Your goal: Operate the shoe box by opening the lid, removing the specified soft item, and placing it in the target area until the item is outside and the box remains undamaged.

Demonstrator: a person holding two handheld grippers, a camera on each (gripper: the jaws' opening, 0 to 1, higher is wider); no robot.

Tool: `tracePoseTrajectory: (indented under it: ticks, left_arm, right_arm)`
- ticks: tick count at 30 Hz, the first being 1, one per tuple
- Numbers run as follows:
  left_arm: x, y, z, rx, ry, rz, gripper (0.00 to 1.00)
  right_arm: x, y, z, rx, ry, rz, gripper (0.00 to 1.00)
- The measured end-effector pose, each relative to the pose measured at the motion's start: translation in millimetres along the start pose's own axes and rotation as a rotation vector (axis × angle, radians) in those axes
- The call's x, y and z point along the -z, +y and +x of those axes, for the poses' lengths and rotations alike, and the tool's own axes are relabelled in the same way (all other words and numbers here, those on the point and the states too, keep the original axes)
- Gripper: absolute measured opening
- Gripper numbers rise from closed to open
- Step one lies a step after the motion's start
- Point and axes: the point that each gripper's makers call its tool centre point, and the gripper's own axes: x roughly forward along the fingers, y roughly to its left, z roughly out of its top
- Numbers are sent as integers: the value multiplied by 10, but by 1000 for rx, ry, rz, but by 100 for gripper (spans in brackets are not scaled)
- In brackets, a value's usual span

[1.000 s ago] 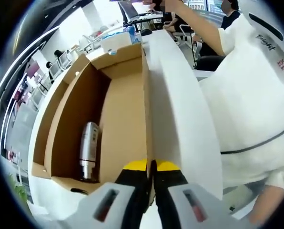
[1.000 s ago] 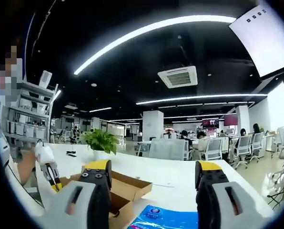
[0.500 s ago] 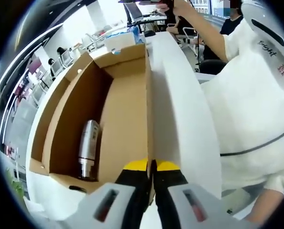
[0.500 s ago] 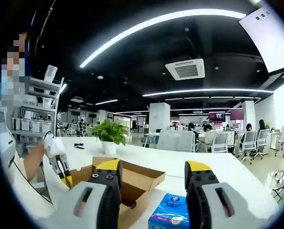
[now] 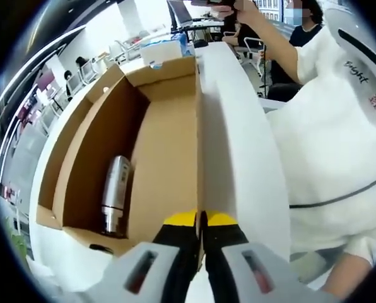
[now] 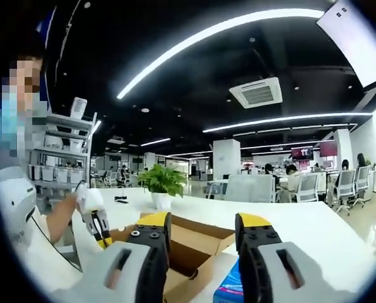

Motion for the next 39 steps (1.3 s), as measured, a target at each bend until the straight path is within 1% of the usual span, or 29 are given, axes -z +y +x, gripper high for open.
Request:
tracePoseTrajectory:
  ticks: [2, 5, 7, 8, 9, 10, 12, 13, 14, 16, 18, 19, 20, 21, 22, 23, 25, 26, 27, 29, 30, 32, 33, 34, 35, 36, 37, 39]
  left_arm:
    - [0, 2, -2, 1, -3, 2, 2]
    - [0, 4, -4, -5, -6, -7, 2]
    - [-3, 2, -8, -17, -15, -7, 2]
    - [-3, 1, -7, -18, -14, -6, 2]
    - [-3, 2, -8, -19, -13, -4, 2]
    - [-4, 1, -8, -18, -12, -4, 2]
    - [-6, 1, -9, -15, -12, -7, 2]
    - [-6, 0, -10, -15, -12, -6, 2]
    - [-8, 0, -10, -15, -12, -4, 2]
    - [-11, 0, -12, -17, -15, -2, 2]
    - [-13, 0, -12, -19, -15, -1, 2]
    - [-14, -1, -13, -20, -15, -2, 2]
    - [-15, -1, -12, -21, -13, -5, 2]
    - [-15, -1, -13, -21, -13, -7, 2]
    - [-17, -3, -12, -22, -14, -5, 2]
    - [-17, -4, -13, -22, -14, -4, 2]
    - [-19, -7, -13, -19, -13, -2, 2]
    - [-19, -7, -12, -17, -13, -2, 2]
    - [-20, -5, -12, -11, -11, -7, 2]
    - [-19, -9, -12, -7, -10, -7, 2]
    - [-18, -10, -11, -7, -11, -8, 2]
    - [-17, -12, -12, -8, -15, 0, 2]
    - [-16, -13, -13, -9, -16, 3, 2]
    - [-15, -13, -13, -10, -16, 1, 2]
    - [-14, -14, -13, -10, -15, 1, 2]
    - [-12, -15, -13, -11, -15, 2, 2]
    - [-10, -16, -14, -11, -15, 1, 2]
    - [-7, -17, -14, -12, -14, 0, 2]
  right_arm:
    - [46, 31, 28, -24, 8, -4, 41]
    - [112, 39, 70, -18, 2, -3, 42]
    - [55, 41, 99, 10, -62, 56, 40]
    - [53, 42, 102, 15, -68, 64, 38]
    - [42, 42, 116, 27, -84, 68, 36]
    - [30, 47, 140, 37, -101, 55, 36]
    - [7, 77, 196, 43, -116, 33, 41]
    - [25, 93, 225, 41, -95, 31, 42]
    - [81, 130, 251, 33, -47, 12, 42]
    - [121, 177, 281, 37, 1, -85, 39]
    - [136, 213, 314, 45, 27, -150, 38]
    - [143, 221, 319, 43, 35, -166, 37]
    - [160, 233, 339, 43, 53, -214, 35]
    - [178, 229, 352, 50, 65, -238, 30]
    - [207, 240, 375, 51, 74, -248, 29]
    - [209, 259, 397, 45, 63, -233, 30]
    - [229, 384, 464, -17, 48, -155, 34]
    - [258, 475, 504, -60, 51, -139, 34]
    - [287, 526, 531, -82, 61, -149, 35]
    - [365, 564, 576, -88, 98, -165, 39]
    - [394, 566, 612, -80, 110, -183, 39]
    - [418, 580, 656, -77, 122, -201, 38]
    - [416, 593, 692, -76, 119, -195, 35]
    - [436, 644, 735, -96, 121, -163, 33]
    - [481, 720, 761, -134, 138, -144, 30]
    - [525, 773, 783, -161, 158, -135, 31]
    - [586, 809, 815, -178, 191, -154, 32]
    - [576, 874, 870, -197, 183, -172, 33]
